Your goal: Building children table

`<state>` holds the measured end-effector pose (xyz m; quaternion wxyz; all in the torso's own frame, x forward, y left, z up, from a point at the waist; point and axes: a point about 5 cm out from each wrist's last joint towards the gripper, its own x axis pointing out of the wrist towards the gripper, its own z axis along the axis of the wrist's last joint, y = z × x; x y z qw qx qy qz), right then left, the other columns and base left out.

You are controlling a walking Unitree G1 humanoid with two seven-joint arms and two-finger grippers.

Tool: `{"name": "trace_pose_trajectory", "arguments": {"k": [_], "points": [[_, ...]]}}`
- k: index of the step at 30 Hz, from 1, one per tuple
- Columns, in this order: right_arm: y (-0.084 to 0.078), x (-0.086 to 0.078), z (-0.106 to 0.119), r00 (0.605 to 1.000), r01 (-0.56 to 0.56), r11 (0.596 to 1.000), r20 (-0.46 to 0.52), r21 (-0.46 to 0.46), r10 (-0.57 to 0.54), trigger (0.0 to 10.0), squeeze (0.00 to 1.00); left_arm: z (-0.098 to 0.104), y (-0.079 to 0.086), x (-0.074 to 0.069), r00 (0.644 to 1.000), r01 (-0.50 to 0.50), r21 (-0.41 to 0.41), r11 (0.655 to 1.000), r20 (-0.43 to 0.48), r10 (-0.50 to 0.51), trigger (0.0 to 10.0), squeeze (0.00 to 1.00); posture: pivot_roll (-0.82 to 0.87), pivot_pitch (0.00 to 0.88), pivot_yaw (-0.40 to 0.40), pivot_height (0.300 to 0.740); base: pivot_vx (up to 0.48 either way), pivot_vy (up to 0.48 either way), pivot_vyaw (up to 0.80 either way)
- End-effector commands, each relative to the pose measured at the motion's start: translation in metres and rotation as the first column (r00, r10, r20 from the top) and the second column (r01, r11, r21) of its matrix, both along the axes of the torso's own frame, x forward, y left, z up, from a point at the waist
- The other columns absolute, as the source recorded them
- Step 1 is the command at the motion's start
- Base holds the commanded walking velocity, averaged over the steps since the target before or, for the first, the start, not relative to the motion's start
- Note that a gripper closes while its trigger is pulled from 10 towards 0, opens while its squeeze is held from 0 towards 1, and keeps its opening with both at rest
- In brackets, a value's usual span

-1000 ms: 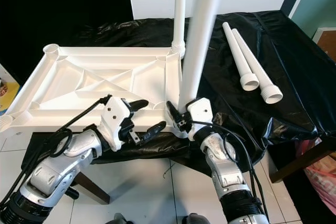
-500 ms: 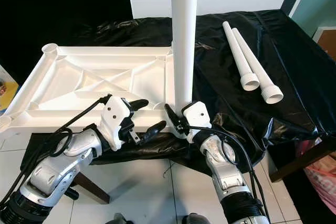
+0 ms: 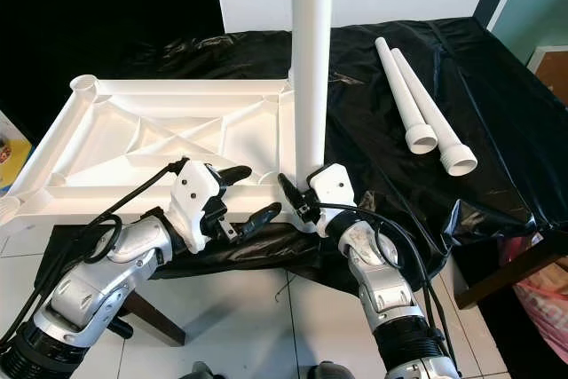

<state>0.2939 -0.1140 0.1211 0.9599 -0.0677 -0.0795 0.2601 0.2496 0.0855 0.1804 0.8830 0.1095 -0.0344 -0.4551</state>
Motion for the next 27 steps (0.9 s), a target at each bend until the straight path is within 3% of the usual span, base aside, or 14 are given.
{"name": "trace_pose_trajectory", "arguments": {"k": [1,18,27], "points": [[-0.0113,-0.0069,-0.0385,0.976,0.053,0.998,-0.212,-0.017,-0.056,10.0,0.0,-0.0021,-0.0039,-0.0042,0.991,0.135,0.032,0.99,-0.022,-0.134,10.0,0.0,-0.03,0.067,0.008,0.74,0.0,0.0,0.0],[-0.0147,-0.0074,-0.0444,0.951,0.131,0.989,-0.29,0.067,-0.107,10.0,0.0,-0.0015,-0.0035,-0.0038,0.989,0.145,0.039,0.989,-0.02,-0.144,10.0,0.0,-0.04,0.058,0.018,0.74,0.0,0.0,0.0],[-0.0087,-0.0129,-0.0423,0.966,0.131,0.99,-0.229,0.041,-0.119,10.0,0.0,-0.0017,-0.0041,-0.0046,0.989,0.15,0.041,0.988,-0.02,-0.149,10.0,0.0,-0.04,0.06,0.016,0.74,0.0,0.0,0.0]]}}
